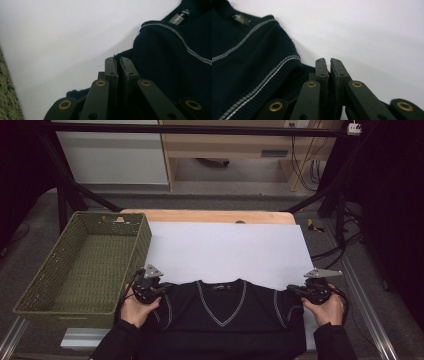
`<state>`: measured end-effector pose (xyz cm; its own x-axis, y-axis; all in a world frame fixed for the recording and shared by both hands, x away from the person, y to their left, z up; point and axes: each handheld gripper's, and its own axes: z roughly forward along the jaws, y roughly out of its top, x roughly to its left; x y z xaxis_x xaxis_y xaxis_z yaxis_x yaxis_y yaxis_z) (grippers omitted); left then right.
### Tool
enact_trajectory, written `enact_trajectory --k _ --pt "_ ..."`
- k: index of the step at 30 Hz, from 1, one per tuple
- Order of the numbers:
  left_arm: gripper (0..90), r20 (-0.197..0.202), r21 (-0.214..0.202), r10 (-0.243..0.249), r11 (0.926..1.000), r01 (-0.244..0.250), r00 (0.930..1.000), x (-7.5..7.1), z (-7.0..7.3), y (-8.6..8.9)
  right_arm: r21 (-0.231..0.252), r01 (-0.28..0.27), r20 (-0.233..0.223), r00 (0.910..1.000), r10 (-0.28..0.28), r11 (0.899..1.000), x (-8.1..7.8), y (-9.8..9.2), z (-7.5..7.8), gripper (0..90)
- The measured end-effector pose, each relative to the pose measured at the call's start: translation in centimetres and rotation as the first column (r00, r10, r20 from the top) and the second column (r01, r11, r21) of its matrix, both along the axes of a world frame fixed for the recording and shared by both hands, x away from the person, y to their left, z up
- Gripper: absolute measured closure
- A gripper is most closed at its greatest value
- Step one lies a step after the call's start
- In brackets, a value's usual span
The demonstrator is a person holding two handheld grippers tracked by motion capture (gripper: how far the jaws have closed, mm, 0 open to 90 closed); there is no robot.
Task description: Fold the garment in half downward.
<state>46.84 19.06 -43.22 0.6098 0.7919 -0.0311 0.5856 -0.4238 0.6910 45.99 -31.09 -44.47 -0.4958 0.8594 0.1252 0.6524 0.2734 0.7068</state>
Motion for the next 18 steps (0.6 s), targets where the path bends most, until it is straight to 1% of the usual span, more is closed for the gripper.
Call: enact_trajectory --k 3,4,5,8,10,13,14,18 --pt "84.6 0.005 -0.017 0.021 0.9996 -0.020 0.9998 0.7 0.0 0.0 -0.003 0.006 0.007 1.0000 -0.006 1.000 0.6 0.0 0.1 85.4" --pt "84.6 0.006 -0.013 0.024 0.9996 -0.024 0.9997 1.0 0.1 -0.1 0.007 0.016 0.010 0.9998 -0.016 1.000 0.8 0.1 0.0 85.4" --pt "84.6 0.010 -0.014 0.026 0.9996 -0.026 0.9996 1.2 0.1 -0.2 -0.001 0.012 0.005 0.9999 -0.012 1.000 1.0 0.0 0.1 85.5" --pt "84.6 0.019 -0.005 0.032 0.9995 -0.032 0.9993 1.6 0.2 -0.4 0.005 0.026 0.016 0.9995 -0.026 1.000 1.6 0.1 0.0 85.7" --pt "84.6 0.025 -0.005 0.037 0.9993 -0.037 0.9990 1.9 0.2 -0.5 0.007 0.033 0.004 0.9995 -0.033 0.999 2.0 0.1 -0.1 85.8" --pt "84.6 0.029 -0.009 0.049 0.9988 -0.049 0.9984 2.4 0.2 -0.5 0.005 0.036 0.000 0.9994 -0.036 0.999 2.5 0.1 -0.2 85.9" --pt "84.6 0.023 -0.006 0.050 0.9987 -0.050 0.9985 2.6 0.2 -0.5 0.008 0.039 0.000 0.9992 -0.039 0.999 2.7 0.1 -0.2 85.9" --pt "84.7 0.025 -0.003 0.057 0.9984 -0.057 0.9980 3.0 0.3 -0.6 0.006 0.037 -0.008 0.9993 -0.037 0.999 3.1 0.2 0.2 86.2"
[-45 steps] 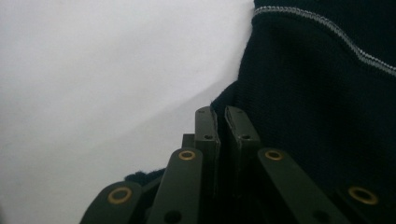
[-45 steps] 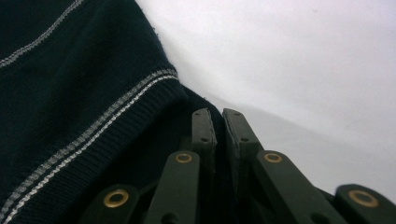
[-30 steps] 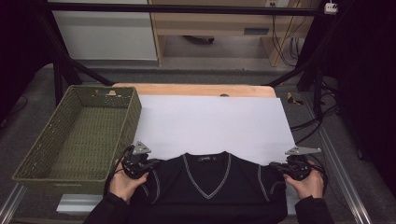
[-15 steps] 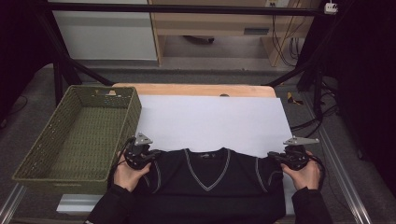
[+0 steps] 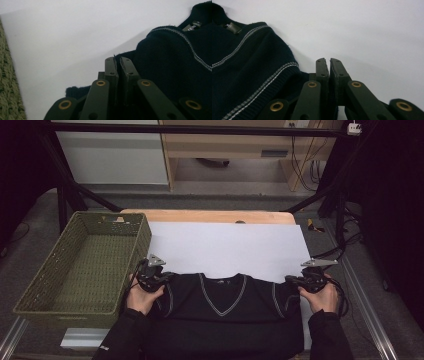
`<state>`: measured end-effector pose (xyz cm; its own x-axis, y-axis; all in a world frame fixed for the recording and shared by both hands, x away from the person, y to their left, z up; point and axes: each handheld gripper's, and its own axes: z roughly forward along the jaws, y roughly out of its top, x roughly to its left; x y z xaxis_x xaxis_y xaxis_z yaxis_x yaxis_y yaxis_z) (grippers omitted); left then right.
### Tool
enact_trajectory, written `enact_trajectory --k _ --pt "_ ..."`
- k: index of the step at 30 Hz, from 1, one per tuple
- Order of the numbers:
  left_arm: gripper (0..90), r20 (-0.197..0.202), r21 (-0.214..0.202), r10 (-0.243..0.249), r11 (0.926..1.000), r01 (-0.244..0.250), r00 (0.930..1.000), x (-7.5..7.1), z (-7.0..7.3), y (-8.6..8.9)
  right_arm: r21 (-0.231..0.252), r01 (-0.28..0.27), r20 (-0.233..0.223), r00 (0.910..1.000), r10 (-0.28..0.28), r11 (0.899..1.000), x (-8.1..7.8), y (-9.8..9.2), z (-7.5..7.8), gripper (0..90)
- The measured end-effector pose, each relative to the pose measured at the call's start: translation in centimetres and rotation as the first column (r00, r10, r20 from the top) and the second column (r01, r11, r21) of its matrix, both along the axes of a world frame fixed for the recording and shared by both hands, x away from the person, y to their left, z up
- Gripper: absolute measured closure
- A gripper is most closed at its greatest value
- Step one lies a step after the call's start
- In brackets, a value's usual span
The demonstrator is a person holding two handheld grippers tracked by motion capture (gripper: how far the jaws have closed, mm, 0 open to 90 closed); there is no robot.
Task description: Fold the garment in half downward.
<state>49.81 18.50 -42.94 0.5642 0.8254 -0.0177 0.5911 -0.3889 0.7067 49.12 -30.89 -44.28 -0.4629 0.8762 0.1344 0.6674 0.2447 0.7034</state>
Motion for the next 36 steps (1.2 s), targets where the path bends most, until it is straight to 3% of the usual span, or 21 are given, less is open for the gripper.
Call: enact_trajectory --k 7,9,11,16,19,21,24,26,28,30,33,36 --pt "84.8 0.011 -0.004 0.008 1.0000 -0.008 0.9999 0.4 0.8 0.0 -0.019 -0.022 0.006 0.9997 0.022 1.000 0.6 0.2 0.9 86.4" --pt "84.8 0.008 0.007 0.003 1.0000 -0.003 1.0000 0.3 0.6 0.1 -0.032 -0.049 -0.015 0.9987 0.049 0.998 0.5 0.4 0.9 86.2" --pt "84.8 -0.005 0.021 -0.002 0.9998 0.002 1.0000 0.1 0.0 0.1 -0.049 -0.064 -0.030 0.9976 0.062 0.997 0.4 0.3 0.3 86.1" --pt "84.8 -0.024 0.030 -0.003 0.9995 0.003 0.9997 0.1 -0.7 0.2 -0.034 -0.041 -0.053 0.9978 0.039 0.999 0.5 -0.6 -1.5 85.8" --pt "84.7 -0.033 0.032 -0.008 0.9994 0.009 0.9994 0.0 -0.8 0.2 -0.036 -0.063 -0.048 0.9970 0.061 0.997 0.4 -0.6 -2.0 83.4" --pt "84.7 -0.033 0.032 -0.011 0.9994 0.012 0.9994 -0.1 -0.8 0.2 -0.047 -0.086 -0.054 0.9950 0.084 0.995 0.3 -0.5 -2.0 78.3" --pt "84.7 -0.036 0.032 -0.016 0.9993 0.017 0.9992 -0.1 -0.9 0.2 -0.050 -0.083 -0.079 0.9938 0.079 0.995 0.0 -0.5 -2.1 60.9" --pt "84.7 -0.037 0.032 -0.018 0.9993 0.020 0.9991 -0.2 -0.9 0.2 -0.080 -0.097 -0.095 0.9915 0.089 0.992 -0.2 -0.5 -2.3 55.9" --pt "84.7 -0.040 0.032 -0.018 0.9993 0.019 0.9990 -0.1 -0.9 0.2 -0.076 -0.096 -0.098 0.9913 0.088 0.993 -0.5 -0.6 -2.5 52.7" --pt "84.7 -0.042 0.034 -0.017 0.9993 0.018 0.9990 -0.1 -0.9 0.2 -0.075 -0.106 -0.094 0.9906 0.099 0.992 -0.7 -0.7 -2.6 56.5" --pt "84.7 -0.042 0.029 -0.015 0.9994 0.017 0.9990 -0.1 -0.9 0.3 -0.041 -0.125 -0.139 0.9833 0.118 0.991 -1.0 -0.5 -2.4 80.2" --pt "84.7 -0.036 0.024 -0.010 0.9997 0.011 0.9993 0.0 -0.7 0.3 -0.067 -0.103 -0.164 0.9823 0.090 0.992 -0.9 -0.1 -1.9 84.9"
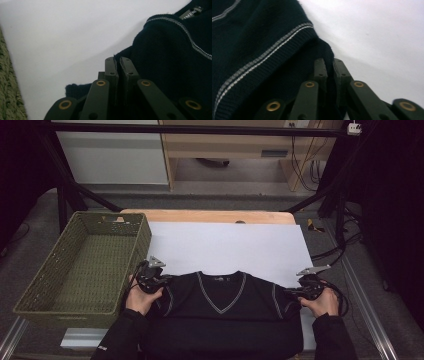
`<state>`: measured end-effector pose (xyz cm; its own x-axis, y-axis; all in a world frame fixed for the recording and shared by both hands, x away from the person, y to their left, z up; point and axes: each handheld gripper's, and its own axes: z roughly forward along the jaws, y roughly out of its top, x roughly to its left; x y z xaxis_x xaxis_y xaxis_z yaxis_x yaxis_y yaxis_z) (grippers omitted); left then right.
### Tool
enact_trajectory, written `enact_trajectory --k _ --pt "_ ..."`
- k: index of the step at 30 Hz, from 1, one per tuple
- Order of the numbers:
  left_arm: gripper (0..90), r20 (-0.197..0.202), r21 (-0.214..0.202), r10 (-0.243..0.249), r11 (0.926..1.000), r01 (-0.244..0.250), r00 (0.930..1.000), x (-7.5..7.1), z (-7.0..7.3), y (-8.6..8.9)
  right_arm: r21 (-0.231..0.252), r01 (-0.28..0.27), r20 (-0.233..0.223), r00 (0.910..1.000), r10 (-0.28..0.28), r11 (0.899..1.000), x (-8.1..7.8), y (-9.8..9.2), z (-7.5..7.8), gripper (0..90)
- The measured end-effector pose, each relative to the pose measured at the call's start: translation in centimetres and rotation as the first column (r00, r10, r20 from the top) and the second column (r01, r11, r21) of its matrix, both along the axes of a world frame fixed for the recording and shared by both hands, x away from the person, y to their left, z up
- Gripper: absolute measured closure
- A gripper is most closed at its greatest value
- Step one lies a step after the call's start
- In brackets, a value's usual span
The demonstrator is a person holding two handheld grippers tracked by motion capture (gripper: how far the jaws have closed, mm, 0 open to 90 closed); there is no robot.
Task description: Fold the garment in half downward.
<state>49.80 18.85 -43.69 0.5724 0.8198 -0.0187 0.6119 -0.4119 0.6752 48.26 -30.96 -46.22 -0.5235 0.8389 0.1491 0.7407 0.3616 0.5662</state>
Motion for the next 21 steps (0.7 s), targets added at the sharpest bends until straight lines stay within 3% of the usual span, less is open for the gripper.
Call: enact_trajectory --k 3,7,21 --pt "84.8 0.011 -0.005 0.008 1.0000 -0.008 0.9999 0.1 0.3 0.0 -0.049 0.030 0.027 0.9992 -0.029 0.998 0.4 0.2 0.6 85.9" --pt "84.8 0.025 -0.008 0.014 0.9999 -0.014 0.9996 0.4 1.1 0.0 -0.035 0.056 0.084 0.9950 -0.053 0.998 0.9 0.0 1.6 86.4" --pt "84.9 0.069 -0.013 0.059 0.9982 -0.058 0.9959 3.0 2.2 -0.4 -0.046 0.089 0.173 0.9818 -0.080 0.995 4.1 0.1 3.3 86.3"
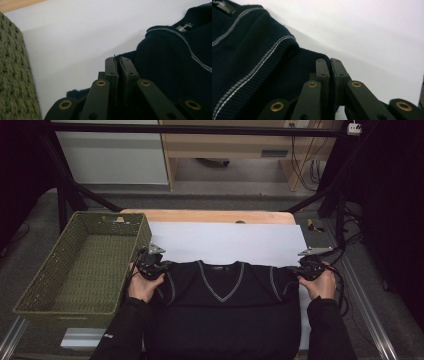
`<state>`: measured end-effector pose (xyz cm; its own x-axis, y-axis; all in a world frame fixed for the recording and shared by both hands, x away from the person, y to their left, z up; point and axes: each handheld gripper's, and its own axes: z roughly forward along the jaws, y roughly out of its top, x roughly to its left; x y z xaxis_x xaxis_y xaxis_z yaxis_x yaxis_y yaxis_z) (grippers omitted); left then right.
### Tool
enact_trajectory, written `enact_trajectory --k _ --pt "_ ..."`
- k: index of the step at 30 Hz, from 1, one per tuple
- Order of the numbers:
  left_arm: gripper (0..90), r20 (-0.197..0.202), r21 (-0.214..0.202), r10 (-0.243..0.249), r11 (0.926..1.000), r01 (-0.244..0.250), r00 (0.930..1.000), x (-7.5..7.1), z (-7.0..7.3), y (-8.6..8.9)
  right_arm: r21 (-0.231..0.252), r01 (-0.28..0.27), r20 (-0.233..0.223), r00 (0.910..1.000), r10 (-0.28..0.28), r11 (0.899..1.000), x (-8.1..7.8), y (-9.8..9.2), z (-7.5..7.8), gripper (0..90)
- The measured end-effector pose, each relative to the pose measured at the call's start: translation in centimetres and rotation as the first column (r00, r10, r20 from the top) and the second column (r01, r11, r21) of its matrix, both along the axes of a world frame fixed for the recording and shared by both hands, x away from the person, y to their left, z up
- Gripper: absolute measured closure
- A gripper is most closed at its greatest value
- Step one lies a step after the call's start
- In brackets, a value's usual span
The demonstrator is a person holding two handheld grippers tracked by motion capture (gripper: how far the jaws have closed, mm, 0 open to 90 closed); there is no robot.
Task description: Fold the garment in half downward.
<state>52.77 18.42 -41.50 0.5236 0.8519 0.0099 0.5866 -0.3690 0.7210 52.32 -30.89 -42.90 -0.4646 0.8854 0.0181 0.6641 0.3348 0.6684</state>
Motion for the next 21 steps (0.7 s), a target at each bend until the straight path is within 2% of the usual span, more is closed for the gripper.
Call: enact_trajectory --k 4,7,11,13,16,19,21 --pt "84.9 -0.002 -0.017 0.021 0.9996 -0.021 0.9998 1.2 -0.3 0.1 0.001 0.011 0.025 0.9996 -0.011 1.000 1.3 0.0 0.2 86.2" --pt "84.9 -0.016 -0.014 0.036 0.9993 -0.036 0.9992 2.2 -0.6 0.2 0.005 0.019 0.030 0.9994 -0.019 1.000 2.2 0.1 0.1 86.2" --pt "84.9 0.001 -0.033 0.051 0.9981 -0.051 0.9987 3.0 -1.1 0.2 -0.011 0.020 0.034 0.9992 -0.020 1.000 3.1 0.2 -0.4 86.1" --pt "84.9 0.006 -0.044 0.066 0.9969 -0.066 0.9978 3.5 -1.2 0.3 -0.006 0.035 0.063 0.9974 -0.035 0.999 3.5 0.0 -0.6 86.1" --pt "84.9 0.005 -0.062 0.077 0.9951 -0.076 0.9971 4.4 -1.3 0.2 0.013 0.049 0.077 0.9958 -0.050 0.999 4.1 -0.2 -1.0 86.0" --pt "84.8 0.009 -0.065 0.079 0.9948 -0.078 0.9969 5.0 -1.7 0.1 0.005 0.057 0.104 0.9930 -0.057 0.998 4.7 -0.1 -1.5 85.7" --pt "84.7 -0.003 -0.061 0.084 0.9945 -0.084 0.9964 5.4 -2.2 0.2 0.007 0.059 0.109 0.9923 -0.059 0.998 4.9 0.0 -1.9 85.4"
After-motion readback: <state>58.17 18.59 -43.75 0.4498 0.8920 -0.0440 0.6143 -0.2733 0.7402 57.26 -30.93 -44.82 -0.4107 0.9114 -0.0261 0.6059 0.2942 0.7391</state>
